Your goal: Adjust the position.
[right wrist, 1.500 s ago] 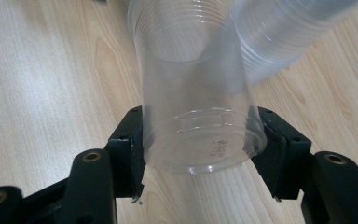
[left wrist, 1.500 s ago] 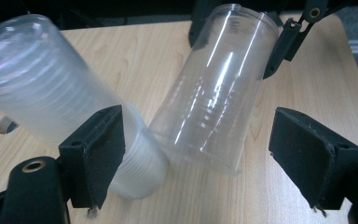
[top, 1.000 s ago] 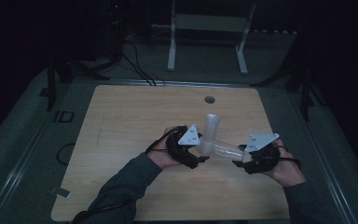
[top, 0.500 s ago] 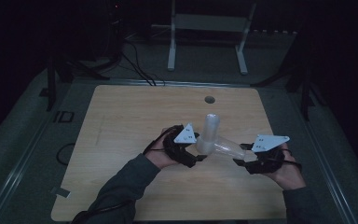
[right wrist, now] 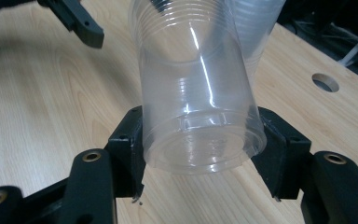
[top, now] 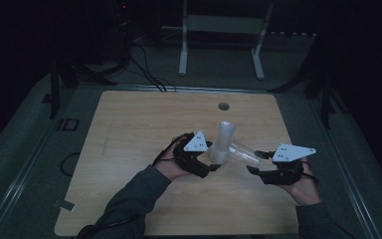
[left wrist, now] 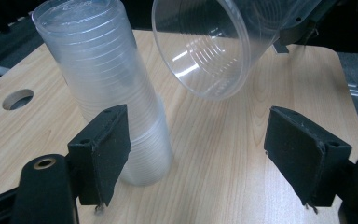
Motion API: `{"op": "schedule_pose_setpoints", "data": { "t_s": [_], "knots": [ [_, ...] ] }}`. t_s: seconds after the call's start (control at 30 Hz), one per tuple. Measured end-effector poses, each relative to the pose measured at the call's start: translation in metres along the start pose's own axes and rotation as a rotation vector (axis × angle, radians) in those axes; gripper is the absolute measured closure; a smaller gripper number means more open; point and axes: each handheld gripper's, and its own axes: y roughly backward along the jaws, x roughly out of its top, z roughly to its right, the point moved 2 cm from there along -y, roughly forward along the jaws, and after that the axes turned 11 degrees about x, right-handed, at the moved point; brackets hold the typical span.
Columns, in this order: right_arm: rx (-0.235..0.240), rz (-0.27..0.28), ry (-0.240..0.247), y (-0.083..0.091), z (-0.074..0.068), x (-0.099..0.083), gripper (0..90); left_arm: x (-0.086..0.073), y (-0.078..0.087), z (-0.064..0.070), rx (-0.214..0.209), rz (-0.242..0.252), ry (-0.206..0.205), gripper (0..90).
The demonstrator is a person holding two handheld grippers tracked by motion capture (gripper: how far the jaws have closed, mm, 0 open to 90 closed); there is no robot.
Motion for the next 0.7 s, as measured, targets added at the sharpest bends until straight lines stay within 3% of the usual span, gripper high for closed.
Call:
{"op": "schedule_pose_setpoints", "data": {
  "t_s": [0.27, 0.7],
  "knots": [
    [-0.007, 0.119, -0.044, 0.004, 0.002, -0.003, 41.3, 0.002, 0.000, 0.000, -0.009, 0.015, 0.023, 23.1],
    [-0.007, 0.263, -0.101, 0.005, 0.005, -0.005, 41.3, 0.012, 0.000, 0.000, -0.035, 0.057, 0.059, 23.1]
  ]
}}
